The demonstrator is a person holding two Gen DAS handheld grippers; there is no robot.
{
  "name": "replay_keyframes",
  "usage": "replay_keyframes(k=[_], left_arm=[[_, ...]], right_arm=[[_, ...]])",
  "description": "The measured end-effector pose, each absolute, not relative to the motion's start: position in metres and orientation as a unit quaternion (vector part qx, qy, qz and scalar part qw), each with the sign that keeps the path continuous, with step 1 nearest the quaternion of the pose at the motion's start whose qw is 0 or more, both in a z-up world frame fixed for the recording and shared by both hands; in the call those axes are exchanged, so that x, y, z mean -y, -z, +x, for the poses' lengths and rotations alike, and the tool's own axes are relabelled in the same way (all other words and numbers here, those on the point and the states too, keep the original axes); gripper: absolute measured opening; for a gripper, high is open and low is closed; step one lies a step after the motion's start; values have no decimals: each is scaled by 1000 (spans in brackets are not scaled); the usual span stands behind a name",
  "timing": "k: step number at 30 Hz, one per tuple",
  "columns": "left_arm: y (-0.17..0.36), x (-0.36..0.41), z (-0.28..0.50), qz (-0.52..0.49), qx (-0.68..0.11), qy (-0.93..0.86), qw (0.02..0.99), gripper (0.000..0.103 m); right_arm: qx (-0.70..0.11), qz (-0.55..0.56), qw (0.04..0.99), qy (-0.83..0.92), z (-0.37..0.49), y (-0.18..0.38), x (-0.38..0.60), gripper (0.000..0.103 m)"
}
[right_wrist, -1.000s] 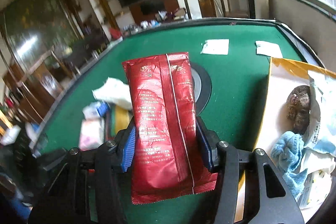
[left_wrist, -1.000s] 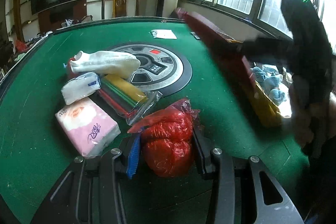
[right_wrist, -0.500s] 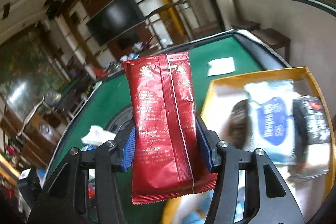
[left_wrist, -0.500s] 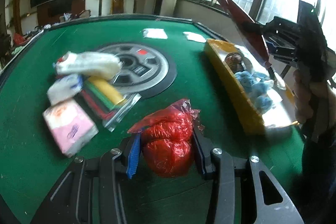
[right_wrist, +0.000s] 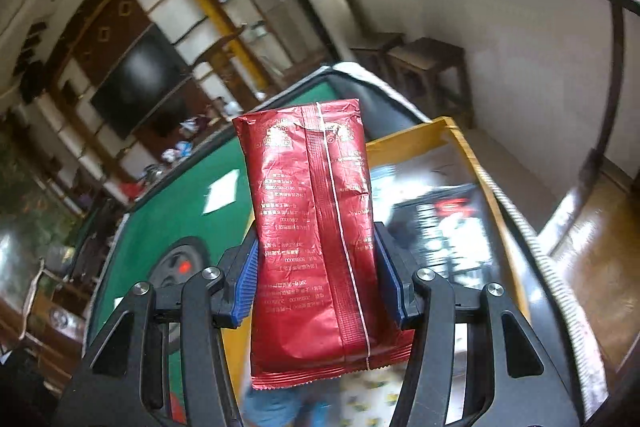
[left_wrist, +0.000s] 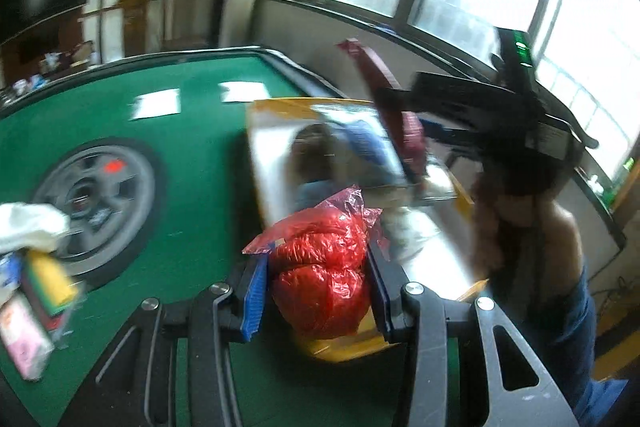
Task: Organize soft objects
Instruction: 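Carry the red foil bag and red plastic bag into the box and open both tools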
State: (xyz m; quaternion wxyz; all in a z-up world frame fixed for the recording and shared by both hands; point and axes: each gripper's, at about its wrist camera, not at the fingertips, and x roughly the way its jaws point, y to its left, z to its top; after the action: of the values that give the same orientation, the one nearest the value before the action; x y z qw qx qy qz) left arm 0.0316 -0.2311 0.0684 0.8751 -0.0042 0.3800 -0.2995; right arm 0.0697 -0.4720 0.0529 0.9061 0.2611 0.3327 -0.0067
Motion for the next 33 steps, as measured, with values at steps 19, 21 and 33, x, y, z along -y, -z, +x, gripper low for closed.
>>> replay_keyframes(k=[19,21,33], left_arm=[[-32,301,27,66,-361,314,876,51],[-33,298,25,57,-361,317,876,63],[-42,290,19,25,-357,332,873,67]], right_arm=[[-395,120,910,46,95,-43,449,56],[-391,131,910,42,93,-46,452,59],[-313,199,928,34,71,-74,467,60]])
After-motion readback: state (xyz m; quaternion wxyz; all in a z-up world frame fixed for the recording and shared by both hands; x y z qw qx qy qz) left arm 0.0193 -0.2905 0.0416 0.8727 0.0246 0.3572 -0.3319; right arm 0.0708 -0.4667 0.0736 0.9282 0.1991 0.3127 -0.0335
